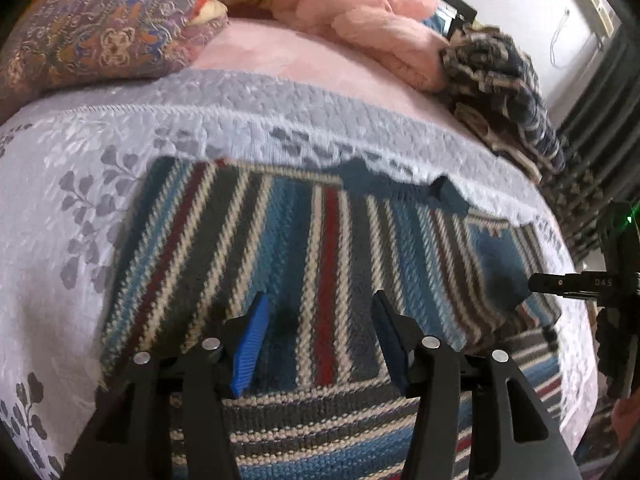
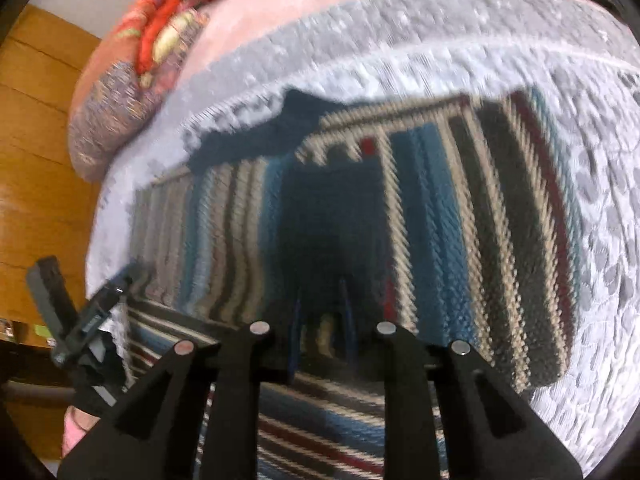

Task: Fold small clothes
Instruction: 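Fold the side edge inward over the sleeves with the left tool, then grasp the dark ribbed hem with both tools and lift it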

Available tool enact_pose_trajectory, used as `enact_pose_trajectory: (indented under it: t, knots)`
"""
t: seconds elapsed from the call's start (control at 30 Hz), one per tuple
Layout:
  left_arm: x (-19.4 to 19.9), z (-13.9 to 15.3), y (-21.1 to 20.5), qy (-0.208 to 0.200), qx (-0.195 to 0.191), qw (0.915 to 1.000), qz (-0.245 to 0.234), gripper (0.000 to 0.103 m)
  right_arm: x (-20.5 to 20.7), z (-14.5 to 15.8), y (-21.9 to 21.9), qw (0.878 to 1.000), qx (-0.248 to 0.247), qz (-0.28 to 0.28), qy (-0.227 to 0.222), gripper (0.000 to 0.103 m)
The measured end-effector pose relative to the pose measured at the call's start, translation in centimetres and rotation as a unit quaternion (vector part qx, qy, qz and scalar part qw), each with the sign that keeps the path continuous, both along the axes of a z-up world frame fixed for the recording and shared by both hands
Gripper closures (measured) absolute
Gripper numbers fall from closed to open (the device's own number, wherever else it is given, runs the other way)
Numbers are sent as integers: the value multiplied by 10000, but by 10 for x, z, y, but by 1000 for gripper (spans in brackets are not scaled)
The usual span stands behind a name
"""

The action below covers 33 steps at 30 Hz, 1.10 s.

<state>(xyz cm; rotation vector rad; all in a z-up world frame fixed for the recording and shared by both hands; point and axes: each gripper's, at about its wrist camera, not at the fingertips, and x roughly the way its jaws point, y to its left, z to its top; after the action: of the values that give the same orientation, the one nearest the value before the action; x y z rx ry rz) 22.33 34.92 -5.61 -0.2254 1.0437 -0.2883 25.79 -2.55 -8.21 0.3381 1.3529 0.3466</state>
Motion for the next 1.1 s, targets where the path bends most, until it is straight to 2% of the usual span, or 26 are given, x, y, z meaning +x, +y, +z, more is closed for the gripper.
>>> enact_pose_trajectory:
  t: [0.07,0.13,0.2,0.37,0.43,0.5,0.57,0.67,0.73,0.8,0.87,0.97,1.03,1.1]
  knots:
    - [2,-10,2,126,88,9999,24,49,-1,-15,-7,9998,22,-71,160,87]
    - [2,-21,8,265,4,9996,86,50,1,-24,-13,9996,173,-76,202,90]
    - [1,-25,13,264,-163,9995,102,50,0,-26,-14,9997,199,-13,170,91]
    - [0,-26,12,288,-201,9993,145,49,-4,-24,-14,9998,175,-21,94,90]
    - [-3,-22,13,396,-166,9988,222,49,-10,-14,-13,9997,149,-136,105,83]
    - [-9,-11,18,555,-159,9976,369,49,-20,7,-16,10000,-22,-88,8,71]
    - [-18,5,24,621,-98,9969,473,48,-32,25,-18,9999,-74,-23,-115,70]
    - [-49,37,30,676,186,9960,551,36,-66,50,-28,10000,-47,-43,21,67]
    - [-74,50,33,927,470,9926,629,34,-98,62,-37,9998,149,-42,89,66]
    - [-111,59,40,1212,422,9891,717,33,-139,70,-42,9998,70,30,197,61]
    - [-147,61,46,1422,189,9862,833,30,-171,71,-45,9996,-35,74,277,54]
    - [-194,50,51,1995,301,9758,845,30,-218,65,-52,9973,-377,112,615,52]
    - [-219,44,57,2179,451,9694,1035,30,-243,57,-58,9954,-295,65,913,51]
    - [-236,37,61,2456,397,9625,1081,30,-265,48,-62,9927,-163,15,1191,51]
